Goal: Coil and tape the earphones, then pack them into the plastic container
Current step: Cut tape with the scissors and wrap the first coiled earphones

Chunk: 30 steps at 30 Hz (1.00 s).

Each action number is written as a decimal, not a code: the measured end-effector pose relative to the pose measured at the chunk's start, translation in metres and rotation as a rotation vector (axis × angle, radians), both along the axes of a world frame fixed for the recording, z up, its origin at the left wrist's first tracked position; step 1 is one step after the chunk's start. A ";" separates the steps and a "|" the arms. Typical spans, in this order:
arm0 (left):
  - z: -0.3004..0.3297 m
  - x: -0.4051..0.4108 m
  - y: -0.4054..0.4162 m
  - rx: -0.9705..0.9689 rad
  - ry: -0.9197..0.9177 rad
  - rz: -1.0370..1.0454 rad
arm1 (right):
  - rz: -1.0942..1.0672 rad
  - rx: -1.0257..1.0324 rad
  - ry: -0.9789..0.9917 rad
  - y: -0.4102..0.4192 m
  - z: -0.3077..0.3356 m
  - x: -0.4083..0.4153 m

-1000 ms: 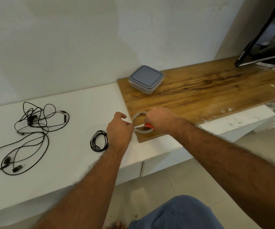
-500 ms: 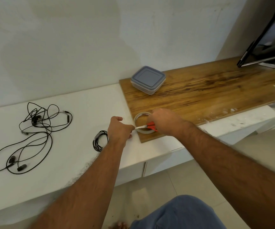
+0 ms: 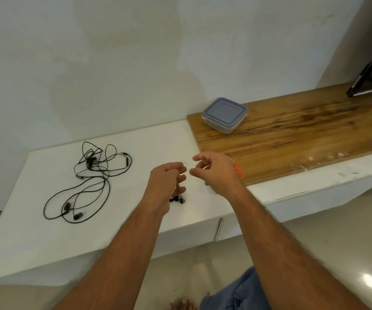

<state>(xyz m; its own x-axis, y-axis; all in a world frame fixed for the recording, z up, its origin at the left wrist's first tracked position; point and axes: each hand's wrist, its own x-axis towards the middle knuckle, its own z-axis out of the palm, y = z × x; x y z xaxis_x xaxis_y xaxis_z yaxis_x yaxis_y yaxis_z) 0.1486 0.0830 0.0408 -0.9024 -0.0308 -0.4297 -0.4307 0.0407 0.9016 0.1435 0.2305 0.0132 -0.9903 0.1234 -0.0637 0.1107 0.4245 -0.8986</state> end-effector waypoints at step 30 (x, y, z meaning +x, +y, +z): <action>-0.019 0.019 -0.060 -0.011 -0.103 0.065 | 0.156 0.173 0.075 -0.059 -0.010 0.010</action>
